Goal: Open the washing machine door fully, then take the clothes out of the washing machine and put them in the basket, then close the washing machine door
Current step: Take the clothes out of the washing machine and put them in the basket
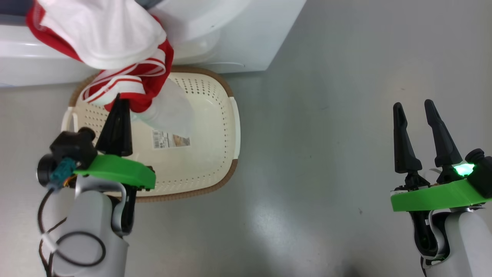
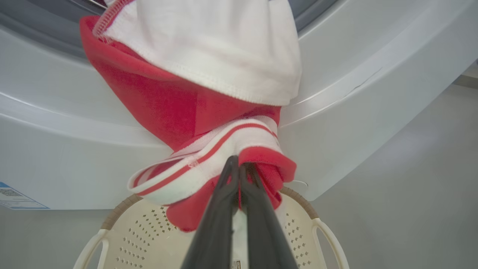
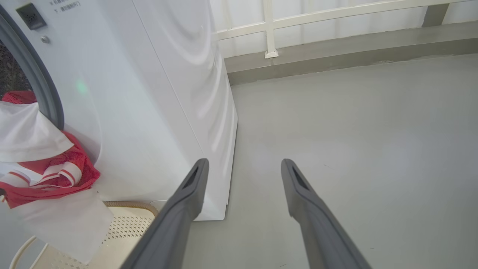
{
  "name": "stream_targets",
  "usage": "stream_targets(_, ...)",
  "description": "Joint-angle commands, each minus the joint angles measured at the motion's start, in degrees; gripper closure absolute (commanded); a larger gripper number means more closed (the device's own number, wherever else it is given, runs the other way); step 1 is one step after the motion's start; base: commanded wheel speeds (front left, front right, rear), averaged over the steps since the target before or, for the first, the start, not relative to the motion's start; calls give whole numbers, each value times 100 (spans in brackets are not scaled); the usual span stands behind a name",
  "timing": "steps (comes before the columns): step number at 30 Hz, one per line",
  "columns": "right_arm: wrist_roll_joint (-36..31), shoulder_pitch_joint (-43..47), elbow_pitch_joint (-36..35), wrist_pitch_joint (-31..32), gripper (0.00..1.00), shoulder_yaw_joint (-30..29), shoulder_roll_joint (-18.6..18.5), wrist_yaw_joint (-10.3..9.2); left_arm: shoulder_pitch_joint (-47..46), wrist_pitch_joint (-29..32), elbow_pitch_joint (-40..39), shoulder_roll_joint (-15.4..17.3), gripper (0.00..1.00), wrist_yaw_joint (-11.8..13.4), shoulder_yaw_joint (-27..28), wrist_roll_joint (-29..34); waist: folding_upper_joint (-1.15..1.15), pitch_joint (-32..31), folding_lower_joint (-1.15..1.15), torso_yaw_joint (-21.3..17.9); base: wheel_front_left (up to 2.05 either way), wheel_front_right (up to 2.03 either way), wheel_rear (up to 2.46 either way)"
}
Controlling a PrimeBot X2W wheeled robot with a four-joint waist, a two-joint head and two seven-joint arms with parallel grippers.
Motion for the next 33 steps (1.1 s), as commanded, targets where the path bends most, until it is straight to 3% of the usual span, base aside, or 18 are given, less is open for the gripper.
stream_targets(1,17,9,-147,-37,0,128,1,37,-15,-29,-29,111,91,-30,144,70,0,107,0,-78,0,0,0)
stream_targets(6,30,-65,-180,-37,0,151,5,37,-425,-29,634,111,82,-58,266,299,0,291,0,-154,0,0,0)
stream_targets(10,59,-123,-191,-37,0,174,6,37,-753,-29,1088,111,52,-95,362,444,0,405,0,-192,0,0,0)
stream_targets(13,80,-144,-189,-37,0,191,7,37,-927,-29,1281,111,7,-80,375,512,0,443,0,-209,0,0,0)
stream_targets(14,84,-151,-187,-37,0,194,7,37,-982,-29,1333,111,0,-67,393,522,0,456,0,-212,0,0,0)
stream_targets(22,82,-184,-167,-37,0,188,8,37,-1099,-29,1459,110,0,-75,414,543,0,432,0,-186,0,0,0)
stream_targets(33,-18,-68,-145,-37,0,103,8,37,-501,-29,756,110,0,-82,345,280,0,162,0,33,0,0,0)
